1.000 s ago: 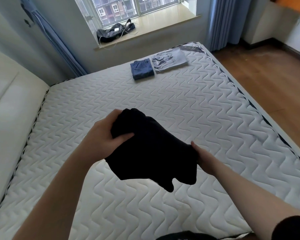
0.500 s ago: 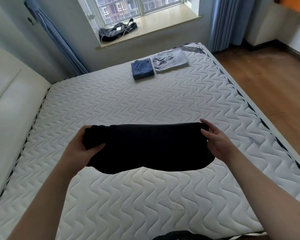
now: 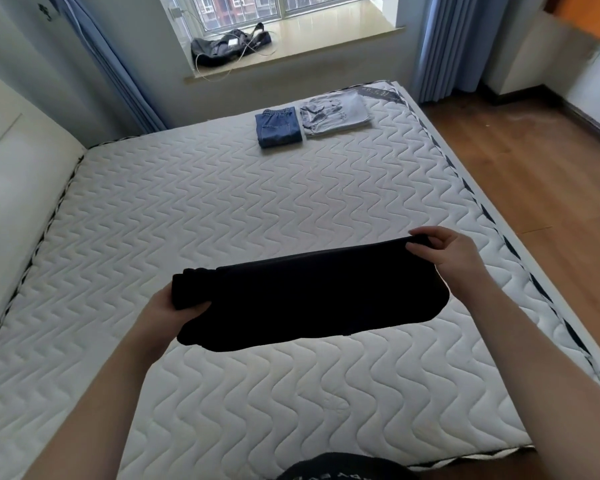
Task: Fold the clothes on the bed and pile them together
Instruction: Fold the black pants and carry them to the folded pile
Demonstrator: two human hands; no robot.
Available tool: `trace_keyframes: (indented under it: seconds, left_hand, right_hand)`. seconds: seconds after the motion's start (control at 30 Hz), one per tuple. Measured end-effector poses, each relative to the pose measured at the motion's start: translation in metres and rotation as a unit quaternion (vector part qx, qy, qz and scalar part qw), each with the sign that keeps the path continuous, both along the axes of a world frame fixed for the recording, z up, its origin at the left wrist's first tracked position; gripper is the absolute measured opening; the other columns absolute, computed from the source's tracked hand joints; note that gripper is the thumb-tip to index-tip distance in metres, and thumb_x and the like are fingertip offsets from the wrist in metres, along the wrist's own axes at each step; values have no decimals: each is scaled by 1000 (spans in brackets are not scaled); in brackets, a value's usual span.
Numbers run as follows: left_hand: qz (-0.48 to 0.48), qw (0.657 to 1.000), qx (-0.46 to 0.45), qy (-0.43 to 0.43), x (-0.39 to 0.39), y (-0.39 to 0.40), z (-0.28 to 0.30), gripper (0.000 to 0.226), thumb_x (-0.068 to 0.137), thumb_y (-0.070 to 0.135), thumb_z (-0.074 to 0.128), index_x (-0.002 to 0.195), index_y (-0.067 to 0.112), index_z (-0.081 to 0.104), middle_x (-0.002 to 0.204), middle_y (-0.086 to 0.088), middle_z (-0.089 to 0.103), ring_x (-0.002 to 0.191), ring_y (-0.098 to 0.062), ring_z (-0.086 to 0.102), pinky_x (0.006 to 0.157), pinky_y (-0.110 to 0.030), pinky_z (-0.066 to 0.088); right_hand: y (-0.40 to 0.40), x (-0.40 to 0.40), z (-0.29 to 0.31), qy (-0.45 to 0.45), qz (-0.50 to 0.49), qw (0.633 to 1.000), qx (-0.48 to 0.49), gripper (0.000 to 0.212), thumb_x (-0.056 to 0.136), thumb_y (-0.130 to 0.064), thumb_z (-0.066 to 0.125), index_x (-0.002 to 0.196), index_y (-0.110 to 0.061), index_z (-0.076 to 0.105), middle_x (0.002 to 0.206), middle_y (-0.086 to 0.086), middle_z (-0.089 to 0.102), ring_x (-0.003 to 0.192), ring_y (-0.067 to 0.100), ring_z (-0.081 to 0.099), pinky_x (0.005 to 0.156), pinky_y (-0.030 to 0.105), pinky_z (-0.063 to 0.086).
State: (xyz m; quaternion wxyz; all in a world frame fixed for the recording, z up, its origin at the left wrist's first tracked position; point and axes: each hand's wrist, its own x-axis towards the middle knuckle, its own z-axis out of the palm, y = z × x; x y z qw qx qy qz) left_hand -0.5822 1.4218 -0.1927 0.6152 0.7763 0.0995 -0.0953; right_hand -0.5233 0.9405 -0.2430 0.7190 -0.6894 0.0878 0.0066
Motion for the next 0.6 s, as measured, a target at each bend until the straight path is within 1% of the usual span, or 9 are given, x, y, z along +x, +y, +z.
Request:
trace_keyframes:
  seconds: [0.07, 0.17, 0.27, 0.33, 0.37, 0.4, 0.47, 0.53, 0.6]
  left_hand:
    - [-1, 1000, -15, 15, -7, 0, -15, 59, 58, 37, 86, 113, 26, 70, 112, -4, 73, 106, -18, 69, 84, -30, 51]
    - [7, 999, -36, 39, -19, 2, -41, 59, 60, 31, 86, 115, 20, 68, 111, -5, 73, 105, -19, 69, 82, -26, 53]
    - [8, 996, -60, 68, -34, 8, -66, 50, 67, 17, 85, 115, 17, 68, 110, -7, 74, 105, -21, 69, 76, -22, 56]
    - [15, 994, -66, 84, -43, 14, -80, 51, 68, 12, 85, 116, 14, 66, 109, -7, 74, 105, -23, 69, 76, -23, 55]
    - [19, 993, -67, 91, -47, 18, -86, 51, 69, 13, 82, 117, 13, 65, 109, -7, 74, 105, -23, 69, 78, -25, 54]
    - [22, 993, -69, 97, -51, 23, -92, 51, 69, 14, 79, 118, 12, 65, 109, -7, 74, 105, -23, 69, 78, -25, 54]
    - [20, 991, -74, 106, -59, 35, -104, 52, 68, 13, 82, 118, 10, 65, 108, -9, 74, 104, -23, 69, 76, -24, 54]
    - [18, 990, -79, 114, -65, 48, -114, 55, 67, 12, 86, 118, 9, 65, 109, -10, 74, 103, -23, 70, 77, -26, 54]
    - [20, 989, -88, 119, -71, 63, -124, 54, 67, 13, 83, 118, 8, 65, 109, -11, 73, 102, -22, 70, 81, -29, 53]
  right_hand:
    - [1, -7, -6, 2, -9, 1000, -12, 38, 62, -33, 85, 97, -24, 75, 93, 0, 76, 83, 13, 72, 72, 18, 54]
    - [5, -18, -16, 27, -11, 1000, 2, 30, 71, -21, 84, 99, -24, 75, 92, -1, 75, 83, 14, 72, 70, 19, 54]
    - [11, -29, -23, 86, -4, 995, 56, 26, 78, -13, 78, 102, -23, 75, 92, -4, 75, 81, 12, 72, 67, 20, 55]
    - [15, -36, -27, 132, 18, 984, 115, 28, 80, -16, 74, 108, -18, 73, 96, 1, 74, 82, 13, 71, 66, 21, 55]
    - [18, -40, -28, 149, 26, 981, 123, 31, 80, -18, 73, 111, -16, 72, 98, 2, 74, 83, 14, 71, 66, 20, 55]
    - [22, -43, -31, 159, 31, 981, 109, 32, 80, -19, 73, 112, -16, 72, 99, 3, 74, 84, 13, 71, 66, 19, 55]
    - [32, -49, -37, 154, 25, 987, 21, 28, 82, -18, 74, 109, -18, 73, 100, 1, 75, 86, 10, 71, 67, 16, 53]
    - [44, -54, -43, 129, 9, 988, -87, 22, 79, -15, 78, 98, -26, 76, 98, -3, 75, 92, 7, 70, 76, 16, 52]
    - [61, -59, -48, 103, 13, 980, -172, 20, 76, -15, 80, 89, -30, 77, 93, -8, 76, 94, 6, 70, 86, 22, 49]
